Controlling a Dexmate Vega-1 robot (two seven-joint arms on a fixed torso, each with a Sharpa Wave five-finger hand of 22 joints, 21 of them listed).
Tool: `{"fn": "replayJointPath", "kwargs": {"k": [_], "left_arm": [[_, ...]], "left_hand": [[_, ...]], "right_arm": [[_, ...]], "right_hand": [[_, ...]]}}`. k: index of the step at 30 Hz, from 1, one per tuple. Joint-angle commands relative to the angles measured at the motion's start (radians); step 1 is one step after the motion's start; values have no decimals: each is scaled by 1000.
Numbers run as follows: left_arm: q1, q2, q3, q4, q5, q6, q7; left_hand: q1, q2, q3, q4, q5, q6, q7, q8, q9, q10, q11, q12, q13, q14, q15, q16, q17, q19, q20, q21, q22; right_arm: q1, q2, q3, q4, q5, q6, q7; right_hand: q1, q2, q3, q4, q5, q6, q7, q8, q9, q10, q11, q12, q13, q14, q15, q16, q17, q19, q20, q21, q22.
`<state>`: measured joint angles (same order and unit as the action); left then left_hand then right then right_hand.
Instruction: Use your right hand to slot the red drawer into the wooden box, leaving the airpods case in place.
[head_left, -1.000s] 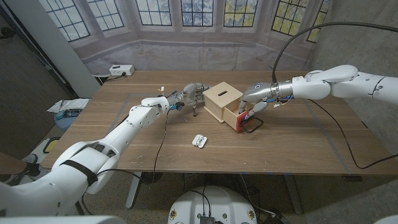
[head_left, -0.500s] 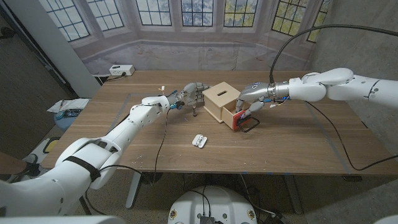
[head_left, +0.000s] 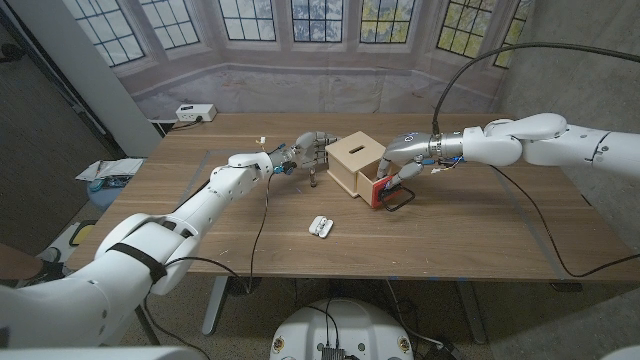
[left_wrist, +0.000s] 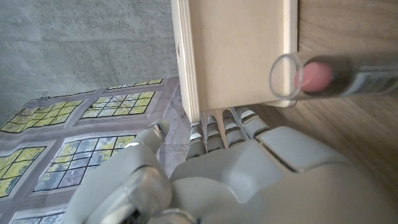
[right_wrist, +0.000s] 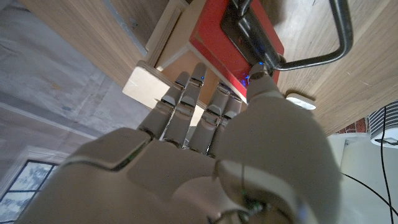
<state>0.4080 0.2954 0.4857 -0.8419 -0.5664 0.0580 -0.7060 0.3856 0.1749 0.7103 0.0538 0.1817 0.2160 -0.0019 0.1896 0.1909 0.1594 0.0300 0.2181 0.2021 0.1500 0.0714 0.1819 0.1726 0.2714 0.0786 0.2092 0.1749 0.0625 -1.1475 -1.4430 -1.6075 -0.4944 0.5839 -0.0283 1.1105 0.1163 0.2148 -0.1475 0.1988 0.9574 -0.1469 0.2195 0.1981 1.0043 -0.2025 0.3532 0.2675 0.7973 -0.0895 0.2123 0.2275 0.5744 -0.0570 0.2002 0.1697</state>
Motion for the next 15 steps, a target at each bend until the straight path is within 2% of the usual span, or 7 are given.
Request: {"fn": "replayJointPath", "kwargs": {"k": [1,10,15], "left_arm": [[-37,-28,-4,79,21,-28,-33],[-67,-54,-6,144,39,-50,-57],[-74,-63,-10,160,46,-54,-65]], "left_hand": [[-6,0,3,-2,1,5,-3,4,3,10,-2,0,2,12,2,0,2,1,6,-4,5],[-9,1,3,1,1,5,-3,4,3,12,1,0,2,19,7,3,3,-1,8,-5,5],[-10,1,4,1,1,5,-3,4,3,12,3,0,2,19,7,3,3,-1,8,-5,5]], "right_arm": [[-11,-28,9,-44,11,-51,27],[-17,-34,16,-55,16,-62,36],[-18,-37,19,-62,23,-76,54]], "right_hand": [[-18,-8,4,7,8,5,-30,-9,2,-21,3,-13,5,-10,-141,-8,0,1,-57,-4,3],[-44,-26,0,11,8,-22,-23,-18,-1,-45,5,-24,8,-22,-136,-16,-3,-5,-47,-6,3],[-64,-43,-1,11,12,-57,-14,-28,-5,-81,5,-41,10,-33,-133,-20,-6,-11,-40,-7,3]]}}
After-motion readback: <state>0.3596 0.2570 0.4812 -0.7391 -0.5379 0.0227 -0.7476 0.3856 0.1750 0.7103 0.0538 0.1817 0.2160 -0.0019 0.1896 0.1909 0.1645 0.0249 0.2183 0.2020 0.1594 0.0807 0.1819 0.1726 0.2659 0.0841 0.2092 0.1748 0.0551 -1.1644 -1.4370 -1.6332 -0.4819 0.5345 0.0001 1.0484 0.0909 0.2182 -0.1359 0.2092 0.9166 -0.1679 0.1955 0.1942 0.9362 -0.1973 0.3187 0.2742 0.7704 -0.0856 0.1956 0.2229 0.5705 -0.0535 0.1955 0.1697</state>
